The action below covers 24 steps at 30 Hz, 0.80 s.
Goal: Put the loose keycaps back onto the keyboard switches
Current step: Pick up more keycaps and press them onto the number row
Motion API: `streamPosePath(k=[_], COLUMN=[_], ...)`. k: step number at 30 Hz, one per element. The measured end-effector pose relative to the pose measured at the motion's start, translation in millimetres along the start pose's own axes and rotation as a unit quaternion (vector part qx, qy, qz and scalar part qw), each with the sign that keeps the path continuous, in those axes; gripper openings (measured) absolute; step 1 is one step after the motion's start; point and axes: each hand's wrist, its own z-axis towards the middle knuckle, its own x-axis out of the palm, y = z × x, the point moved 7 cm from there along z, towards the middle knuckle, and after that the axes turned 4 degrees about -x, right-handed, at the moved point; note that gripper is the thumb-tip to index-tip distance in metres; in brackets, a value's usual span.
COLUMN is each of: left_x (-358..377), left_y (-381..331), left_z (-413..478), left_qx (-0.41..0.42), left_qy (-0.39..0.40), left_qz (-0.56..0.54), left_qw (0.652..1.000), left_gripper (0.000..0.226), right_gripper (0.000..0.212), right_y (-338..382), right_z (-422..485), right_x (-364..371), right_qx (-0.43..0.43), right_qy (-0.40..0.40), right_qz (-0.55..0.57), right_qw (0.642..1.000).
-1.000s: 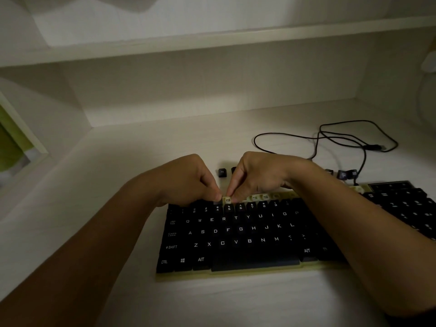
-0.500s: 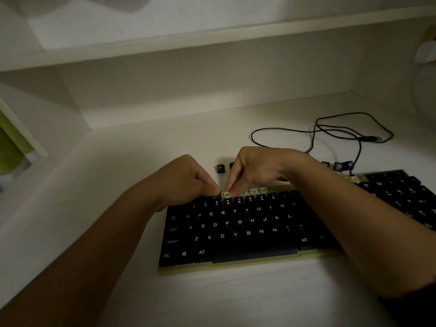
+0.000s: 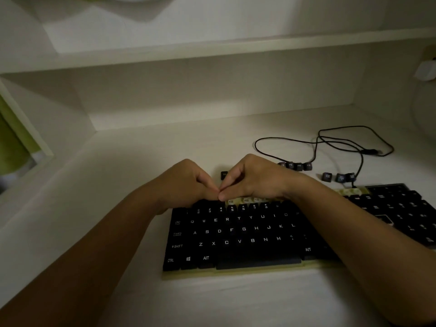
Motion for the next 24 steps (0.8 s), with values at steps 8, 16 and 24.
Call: streamPosePath(k=[8,16,24], left_x=[-1,5,5], left_y=[10,13,4], left_z=[3,6,3], left_qx=[0.010,-0.001,0.046], left_qy=[0.006,0.006,-0.011], left_qz=[-0.013,-0.020,-0.008], left_qw=[1.000,1.000,0.999], left_gripper=[0.005,0.005,0.009], right_gripper=[0.011,0.012,0.017], right_y=[-4,-14,-17], right_z=[0,-2,2], right_x=[5,1,3], right_qx=[0.067,0.113,0.081], right_qy=[-0.012,-0.027,-0.016], right_qz=[0.009,0.020,0.069], right_qw=[0.998,0.993,0.994])
